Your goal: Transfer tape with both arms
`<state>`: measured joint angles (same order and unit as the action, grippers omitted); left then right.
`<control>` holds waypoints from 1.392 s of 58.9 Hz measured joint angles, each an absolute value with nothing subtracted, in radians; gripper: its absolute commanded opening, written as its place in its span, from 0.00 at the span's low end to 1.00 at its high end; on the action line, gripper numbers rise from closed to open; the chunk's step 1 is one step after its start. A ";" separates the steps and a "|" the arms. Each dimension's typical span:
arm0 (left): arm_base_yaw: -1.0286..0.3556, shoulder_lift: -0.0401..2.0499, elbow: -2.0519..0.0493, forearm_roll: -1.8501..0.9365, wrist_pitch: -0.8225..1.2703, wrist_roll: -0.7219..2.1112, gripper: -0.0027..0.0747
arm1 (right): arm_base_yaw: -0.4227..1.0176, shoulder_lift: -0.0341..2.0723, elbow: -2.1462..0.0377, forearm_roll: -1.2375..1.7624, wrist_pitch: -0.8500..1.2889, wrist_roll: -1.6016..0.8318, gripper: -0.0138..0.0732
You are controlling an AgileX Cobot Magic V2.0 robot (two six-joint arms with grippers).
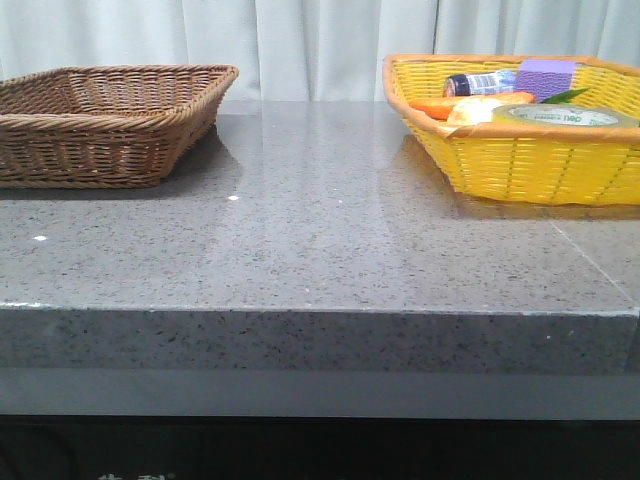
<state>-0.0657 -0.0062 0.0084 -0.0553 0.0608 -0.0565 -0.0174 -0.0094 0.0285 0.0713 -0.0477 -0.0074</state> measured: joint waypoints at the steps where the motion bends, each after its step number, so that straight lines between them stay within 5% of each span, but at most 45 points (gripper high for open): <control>1: -0.066 -0.006 0.008 -0.055 0.061 -0.056 0.01 | -0.017 -0.009 0.028 0.071 -0.048 -0.007 0.08; 56: -0.066 -0.006 -0.006 -0.063 -0.028 -0.051 0.01 | -0.017 -0.009 -0.017 0.117 -0.015 -0.007 0.08; 82: -0.066 0.099 -0.582 -0.083 0.432 -0.051 0.01 | -0.017 0.079 -0.525 0.028 0.361 -0.007 0.08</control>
